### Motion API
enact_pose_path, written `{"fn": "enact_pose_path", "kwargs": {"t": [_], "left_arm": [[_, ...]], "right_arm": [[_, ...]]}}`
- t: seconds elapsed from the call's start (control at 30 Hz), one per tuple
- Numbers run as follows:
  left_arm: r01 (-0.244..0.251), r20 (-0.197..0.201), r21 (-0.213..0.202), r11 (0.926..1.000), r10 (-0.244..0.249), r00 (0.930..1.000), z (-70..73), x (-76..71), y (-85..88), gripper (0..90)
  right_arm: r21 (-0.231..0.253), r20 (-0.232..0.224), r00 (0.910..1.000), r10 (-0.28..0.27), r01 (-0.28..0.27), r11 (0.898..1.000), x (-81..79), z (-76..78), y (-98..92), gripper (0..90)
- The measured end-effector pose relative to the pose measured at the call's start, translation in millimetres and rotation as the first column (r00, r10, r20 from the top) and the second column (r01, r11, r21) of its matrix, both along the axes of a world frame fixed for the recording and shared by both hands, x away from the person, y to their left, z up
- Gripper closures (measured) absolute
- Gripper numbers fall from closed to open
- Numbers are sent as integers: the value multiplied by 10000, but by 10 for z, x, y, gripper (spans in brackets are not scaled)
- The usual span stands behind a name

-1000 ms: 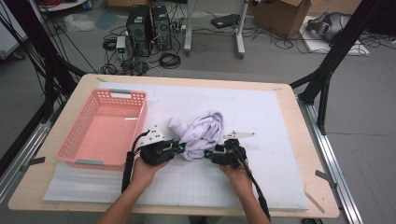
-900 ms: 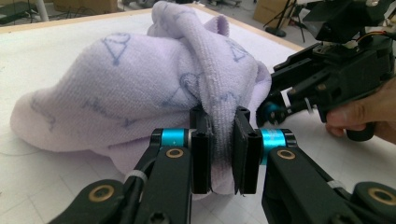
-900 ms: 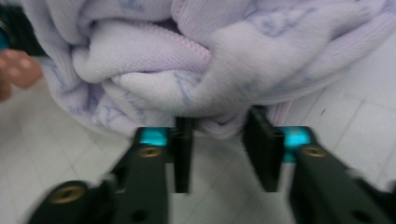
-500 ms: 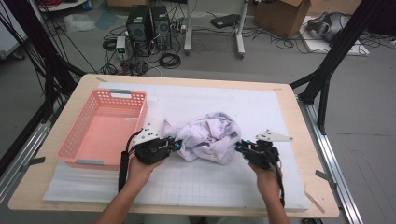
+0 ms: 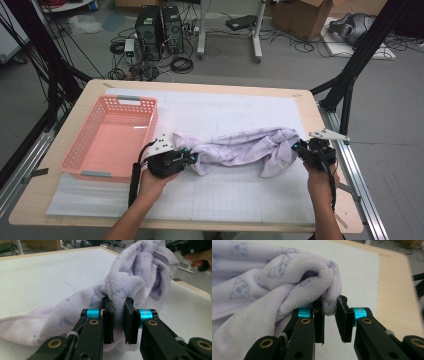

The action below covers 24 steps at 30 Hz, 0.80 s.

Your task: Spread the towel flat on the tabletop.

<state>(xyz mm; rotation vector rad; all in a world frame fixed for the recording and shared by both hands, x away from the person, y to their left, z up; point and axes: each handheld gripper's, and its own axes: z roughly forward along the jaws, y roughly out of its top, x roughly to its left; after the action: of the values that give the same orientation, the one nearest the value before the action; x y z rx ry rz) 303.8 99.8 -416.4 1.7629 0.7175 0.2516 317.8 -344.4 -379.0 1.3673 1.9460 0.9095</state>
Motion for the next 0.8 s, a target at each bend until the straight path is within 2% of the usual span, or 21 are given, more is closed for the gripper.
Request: {"fn": "enact_pose_path", "kwargs": {"t": [0.07, 0.2, 0.23, 0.33, 0.43, 0.5, 0.53, 0.57, 0.7, 0.73, 0.77, 0.8], "left_arm": [[59, -13, 63, 10000, -59, 10000, -8, -7, -18, 800], [142, -92, 44, 9999, -141, 9999, -26, -20, -37, 800], [177, -113, 48, 9998, -177, 9998, -31, -25, -40, 801], [238, -150, 96, 9997, -237, 9996, -47, -35, -51, 801], [212, -168, 25, 9998, -212, 9996, -48, -26, -20, 801], [167, -217, -86, 9998, -169, 9996, -47, -18, 11, 801], [130, -242, -105, 9999, -132, 9996, -48, -15, 21, 800], [120, -272, -123, 9999, -123, 9996, -51, -10, 27, 800], [123, -331, -212, 9997, -130, 9994, -59, -12, 26, 800], [116, -342, -251, 9996, -124, 9993, -57, -14, 24, 801], [107, -336, -240, 9997, -115, 9994, -56, -14, 25, 800], [96, -339, -230, 9997, -104, 9994, -57, -13, 26, 800]], "right_arm": [[-666, 61, 9999, -102, 106, 9977, 140, 56, 61, 782], [-1357, 350, 9991, -242, 287, 9903, 433, 158, 211, 782], [-1575, 497, 9983, -316, 391, 9868, 576, 203, 287, 782], [-1707, 596, 9976, -363, 460, 9843, 712, 222, 359, 780], [-1258, 489, 9977, -473, 531, 9906, 877, 197, 442, 726], [-495, 296, 9986, -447, 461, 9977, 923, 174, 476, 651], [76, 377, 9981, -484, 482, 9988, 906, 183, 497, 569], [266, 394, 9985, -377, 366, 9990, 884, 197, 502, 558], [447, 597, 9981, -158, 131, 9989, 762, 254, 515, 519], [528, 572, 9984, -36, 6, 9986, 715, 264, 521, 516], [411, 464, 9986, 256, -275, 9988, 628, 256, 542, 516], [411, 464, 9986, 256, -275, 9988, 628, 256, 542, 516]]}}
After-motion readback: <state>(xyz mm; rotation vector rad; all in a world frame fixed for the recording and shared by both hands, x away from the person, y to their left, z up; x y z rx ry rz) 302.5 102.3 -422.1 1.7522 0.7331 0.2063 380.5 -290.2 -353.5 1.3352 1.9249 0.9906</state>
